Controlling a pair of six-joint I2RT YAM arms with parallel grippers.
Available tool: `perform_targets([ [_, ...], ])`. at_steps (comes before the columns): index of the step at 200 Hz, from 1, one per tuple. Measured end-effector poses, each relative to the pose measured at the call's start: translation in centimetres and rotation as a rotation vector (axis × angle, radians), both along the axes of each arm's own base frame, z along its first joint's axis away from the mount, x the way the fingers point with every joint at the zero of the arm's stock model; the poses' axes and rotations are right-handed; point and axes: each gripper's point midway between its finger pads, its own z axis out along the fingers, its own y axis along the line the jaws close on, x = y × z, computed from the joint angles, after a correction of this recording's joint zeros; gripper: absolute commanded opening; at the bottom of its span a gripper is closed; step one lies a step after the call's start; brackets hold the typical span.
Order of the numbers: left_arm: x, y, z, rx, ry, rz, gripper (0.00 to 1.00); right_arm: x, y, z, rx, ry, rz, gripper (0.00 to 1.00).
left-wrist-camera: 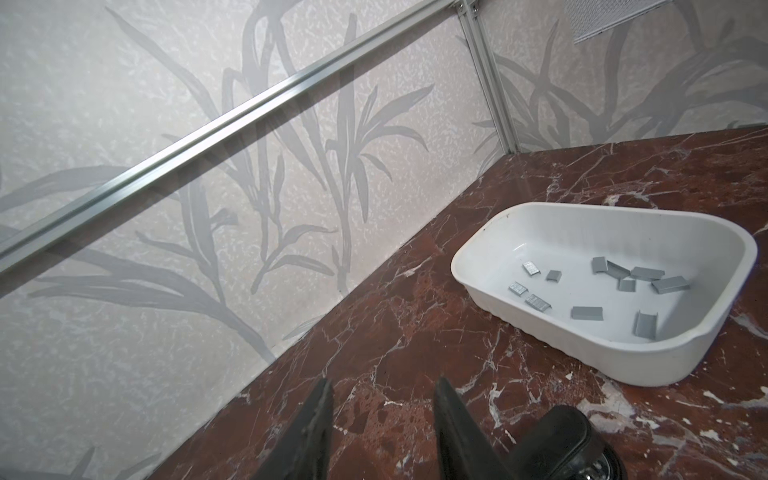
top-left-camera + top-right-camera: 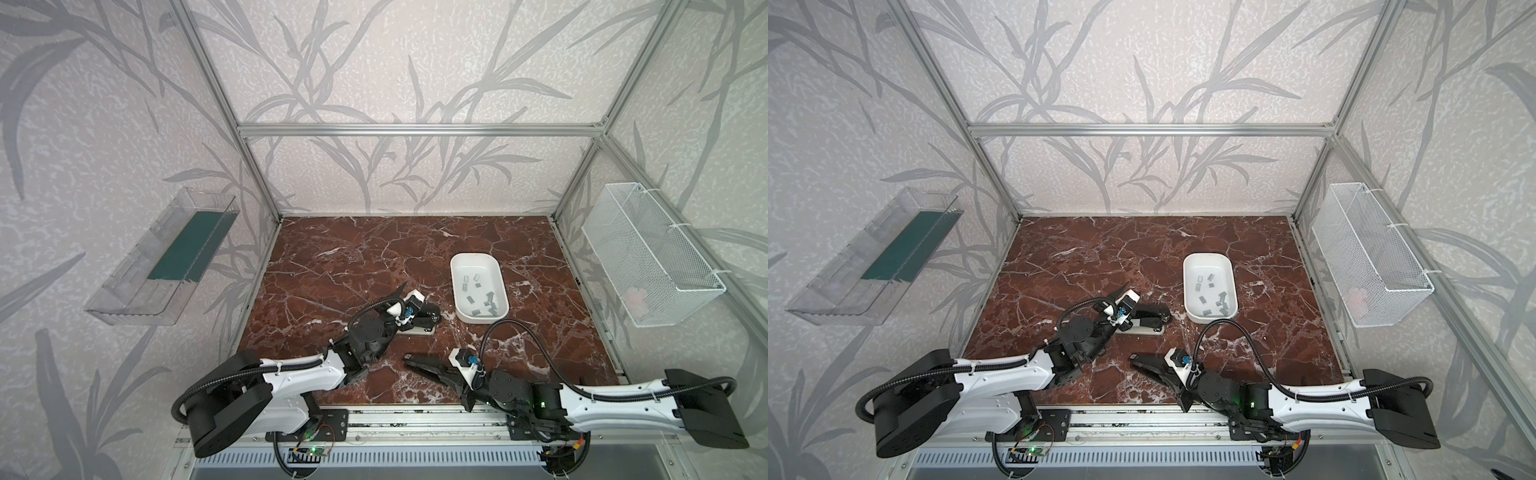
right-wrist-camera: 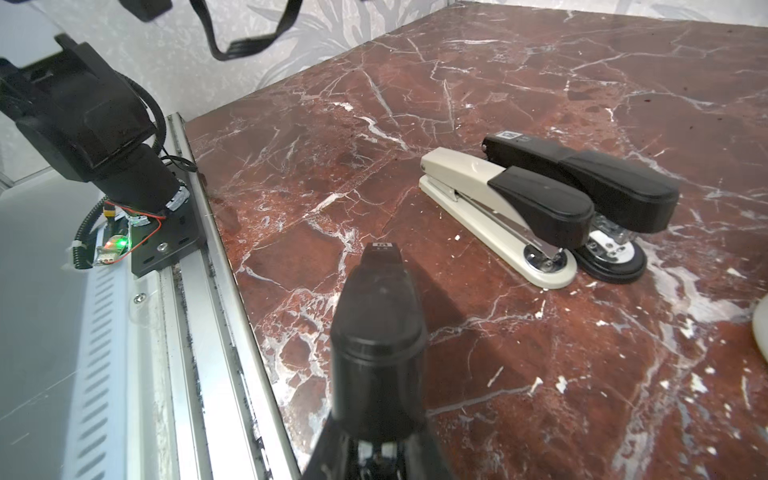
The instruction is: Load the staples into the stapler
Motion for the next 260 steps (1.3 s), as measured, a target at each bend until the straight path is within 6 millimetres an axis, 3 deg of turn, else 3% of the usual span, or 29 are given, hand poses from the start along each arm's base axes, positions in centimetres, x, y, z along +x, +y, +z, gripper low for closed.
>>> perform_targets([
  [40,-1.9,-0.7,-3.3,0.072,0.054,-0.088,0.49,0.7,0.0,0.1,-0.012,-0.001,-0.044,0.0],
  [85,-7.7,-2.7,-3.0,0.15,0.038,-0.321,0.51,2.8,-1.6,0.3,-0.007,0.021,-0.17,0.0],
  [130,-11.3,-3.6,-6.5,0.254,0.095,-0.486,0.51,3.6,-2.1,0.5,-0.01,0.037,-0.207,0.0],
  [166,-11.7,-4.9,-11.1,0.356,0.172,-0.532,0.52,3.3,-1.6,0.4,-0.014,0.052,-0.182,0.0],
  [184,-11.5,-5.6,-12.4,0.378,0.191,-0.534,0.53,3.2,-1.3,0.4,-0.015,0.057,-0.172,0.0],
  [260,-10.9,-6.8,-11.3,0.336,0.154,-0.529,0.51,3.3,-0.8,0.7,-0.006,0.056,-0.173,0.0],
])
